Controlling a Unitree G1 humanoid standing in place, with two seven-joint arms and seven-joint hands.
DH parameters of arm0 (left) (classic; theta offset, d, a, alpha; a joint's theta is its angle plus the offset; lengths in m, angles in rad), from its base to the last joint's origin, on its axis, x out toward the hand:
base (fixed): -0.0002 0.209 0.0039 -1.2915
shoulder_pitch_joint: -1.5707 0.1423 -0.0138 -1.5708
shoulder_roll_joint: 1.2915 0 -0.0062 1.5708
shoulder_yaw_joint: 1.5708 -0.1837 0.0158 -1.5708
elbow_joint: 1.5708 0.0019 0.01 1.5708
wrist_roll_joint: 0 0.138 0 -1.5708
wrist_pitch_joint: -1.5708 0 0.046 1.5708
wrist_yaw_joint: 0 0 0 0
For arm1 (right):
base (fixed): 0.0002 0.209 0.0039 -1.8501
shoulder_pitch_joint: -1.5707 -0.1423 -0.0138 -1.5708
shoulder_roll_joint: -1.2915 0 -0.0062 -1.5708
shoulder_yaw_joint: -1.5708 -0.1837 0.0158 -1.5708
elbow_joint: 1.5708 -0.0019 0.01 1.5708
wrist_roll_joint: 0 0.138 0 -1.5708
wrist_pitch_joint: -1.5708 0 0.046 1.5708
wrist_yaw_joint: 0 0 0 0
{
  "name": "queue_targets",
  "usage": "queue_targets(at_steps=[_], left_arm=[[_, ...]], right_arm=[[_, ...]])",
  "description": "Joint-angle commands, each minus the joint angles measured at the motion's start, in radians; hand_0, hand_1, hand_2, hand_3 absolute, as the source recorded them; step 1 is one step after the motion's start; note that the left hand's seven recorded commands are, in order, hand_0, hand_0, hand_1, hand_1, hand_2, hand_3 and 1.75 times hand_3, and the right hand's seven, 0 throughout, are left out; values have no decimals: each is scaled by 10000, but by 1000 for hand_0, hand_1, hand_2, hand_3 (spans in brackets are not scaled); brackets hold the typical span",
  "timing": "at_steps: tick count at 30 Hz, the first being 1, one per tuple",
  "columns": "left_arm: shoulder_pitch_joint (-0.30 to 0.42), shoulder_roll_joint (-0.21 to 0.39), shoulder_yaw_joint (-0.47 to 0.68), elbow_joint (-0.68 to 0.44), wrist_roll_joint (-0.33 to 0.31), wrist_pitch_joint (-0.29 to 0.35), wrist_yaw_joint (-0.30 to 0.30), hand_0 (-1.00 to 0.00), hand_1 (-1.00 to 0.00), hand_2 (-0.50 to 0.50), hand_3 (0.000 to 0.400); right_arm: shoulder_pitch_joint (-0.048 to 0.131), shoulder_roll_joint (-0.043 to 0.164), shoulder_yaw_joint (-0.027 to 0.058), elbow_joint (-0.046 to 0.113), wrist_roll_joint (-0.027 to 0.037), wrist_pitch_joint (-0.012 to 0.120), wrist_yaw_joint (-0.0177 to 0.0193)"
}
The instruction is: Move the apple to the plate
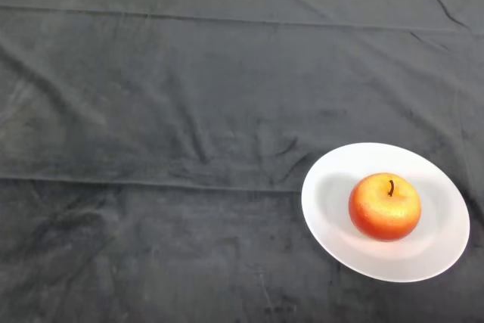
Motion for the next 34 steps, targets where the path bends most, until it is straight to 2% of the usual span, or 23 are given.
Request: queue_targets(at_steps=[1, 34], left_arm=[[-433, -282, 534, -13, 284, 150, -112, 0, 0, 0, 0], [-688, -851, 1310, -489, 1105, 726, -640, 0, 0, 0, 0]], right_arm=[[-67, -179, -171, 161, 86, 34, -36], [-56, -165, -166, 127, 82, 36, -53]])
